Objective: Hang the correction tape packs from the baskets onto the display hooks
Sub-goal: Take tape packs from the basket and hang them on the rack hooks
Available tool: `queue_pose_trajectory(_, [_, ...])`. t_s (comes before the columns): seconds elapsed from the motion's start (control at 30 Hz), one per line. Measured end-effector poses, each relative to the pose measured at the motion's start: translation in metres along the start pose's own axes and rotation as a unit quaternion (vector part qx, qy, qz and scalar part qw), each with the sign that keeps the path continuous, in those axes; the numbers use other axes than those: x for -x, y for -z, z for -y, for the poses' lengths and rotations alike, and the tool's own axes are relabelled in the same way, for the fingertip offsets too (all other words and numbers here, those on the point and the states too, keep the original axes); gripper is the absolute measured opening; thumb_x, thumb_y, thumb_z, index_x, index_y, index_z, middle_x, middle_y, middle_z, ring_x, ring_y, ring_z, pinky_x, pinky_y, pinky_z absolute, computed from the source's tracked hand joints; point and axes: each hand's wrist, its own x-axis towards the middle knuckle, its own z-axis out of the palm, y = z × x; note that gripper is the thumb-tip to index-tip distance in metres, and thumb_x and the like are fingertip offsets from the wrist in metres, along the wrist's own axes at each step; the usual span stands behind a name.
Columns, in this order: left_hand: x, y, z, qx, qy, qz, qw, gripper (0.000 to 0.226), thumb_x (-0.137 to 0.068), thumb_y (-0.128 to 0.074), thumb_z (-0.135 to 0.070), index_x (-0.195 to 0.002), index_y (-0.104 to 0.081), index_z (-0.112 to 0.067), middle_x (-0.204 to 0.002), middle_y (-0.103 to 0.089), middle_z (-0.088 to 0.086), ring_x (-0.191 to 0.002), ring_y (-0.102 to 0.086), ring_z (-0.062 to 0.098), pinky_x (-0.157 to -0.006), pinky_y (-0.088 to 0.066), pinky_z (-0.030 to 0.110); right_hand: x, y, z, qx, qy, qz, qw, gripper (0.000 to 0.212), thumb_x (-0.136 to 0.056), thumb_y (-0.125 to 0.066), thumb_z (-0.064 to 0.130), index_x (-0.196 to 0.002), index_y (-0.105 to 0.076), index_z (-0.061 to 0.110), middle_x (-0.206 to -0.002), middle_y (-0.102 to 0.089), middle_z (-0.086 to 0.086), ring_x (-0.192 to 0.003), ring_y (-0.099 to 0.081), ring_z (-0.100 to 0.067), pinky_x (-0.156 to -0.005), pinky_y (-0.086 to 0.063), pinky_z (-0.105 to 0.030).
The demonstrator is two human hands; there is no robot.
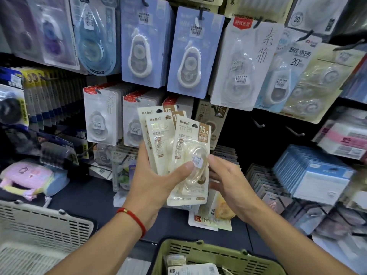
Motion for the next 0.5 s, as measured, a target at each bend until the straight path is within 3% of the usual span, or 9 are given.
queue_pose_trajectory(0.1, [0.001,-0.004,0.0,0.024,0.016,0.006,1.0,0.089,-0.065,-0.099,-0.028,-0.14,-0.051,-0.031,-0.13,-0.074,-0.002,-0.119,-0.073,0.022,-0.09,-0.063,0.043,0.011,0.004,0.003,0.036,0.018,-0.025,0.999,0.038,-0.095,-0.072,0.045,-0.124,-0.073,0.021,-0.117,-0.079,-0.001,-0.105,-0.076,-0.021,-0.084,-0.063,-0.033])
queue_pose_trajectory(0.23, [0.0,-0.001,-0.001,0.05,0.05,-0.012,0.997,0.072,-0.076,-0.088,-0.028,-0.139,-0.054,-0.036,-0.132,-0.073,-0.006,-0.123,-0.07,0.02,-0.104,-0.056,0.051,0.008,0.009,0.001,-0.042,-0.007,-0.111,0.993,0.026,-0.098,-0.072,0.027,-0.121,-0.068,0.017,-0.111,-0.08,-0.006,-0.098,-0.079,-0.025,-0.077,-0.065,-0.036])
queue_pose_trajectory(0.3, [-0.001,0.003,-0.002,0.029,0.053,-0.035,0.998,0.063,-0.081,-0.086,-0.023,-0.134,-0.056,-0.039,-0.128,-0.074,-0.009,-0.119,-0.072,0.018,-0.101,-0.057,0.054,0.001,0.017,0.002,-0.013,0.001,-0.177,0.984,0.02,-0.099,-0.07,0.019,-0.119,-0.066,0.018,-0.107,-0.081,-0.001,-0.094,-0.079,-0.02,-0.073,-0.063,-0.032])
queue_pose_trajectory(0.4, [-0.001,0.008,-0.002,-0.012,0.054,-0.055,0.997,0.052,-0.084,-0.086,-0.027,-0.123,-0.058,-0.045,-0.123,-0.075,-0.014,-0.112,-0.075,0.016,-0.091,-0.062,0.056,-0.008,0.027,0.003,0.04,0.028,-0.216,0.975,0.015,-0.099,-0.071,0.025,-0.113,-0.065,0.027,-0.104,-0.079,0.007,-0.092,-0.077,-0.009,-0.063,-0.056,-0.018])
queue_pose_trajectory(0.5, [0.001,0.009,-0.003,-0.031,0.042,-0.058,0.997,0.051,-0.085,-0.086,-0.025,-0.121,-0.058,-0.048,-0.122,-0.075,-0.017,-0.111,-0.075,0.012,-0.089,-0.063,0.051,-0.017,0.031,0.004,0.031,0.04,-0.228,0.972,0.015,-0.099,-0.071,0.029,-0.113,-0.065,0.029,-0.107,-0.079,0.006,-0.095,-0.077,-0.011,-0.064,-0.057,-0.02])
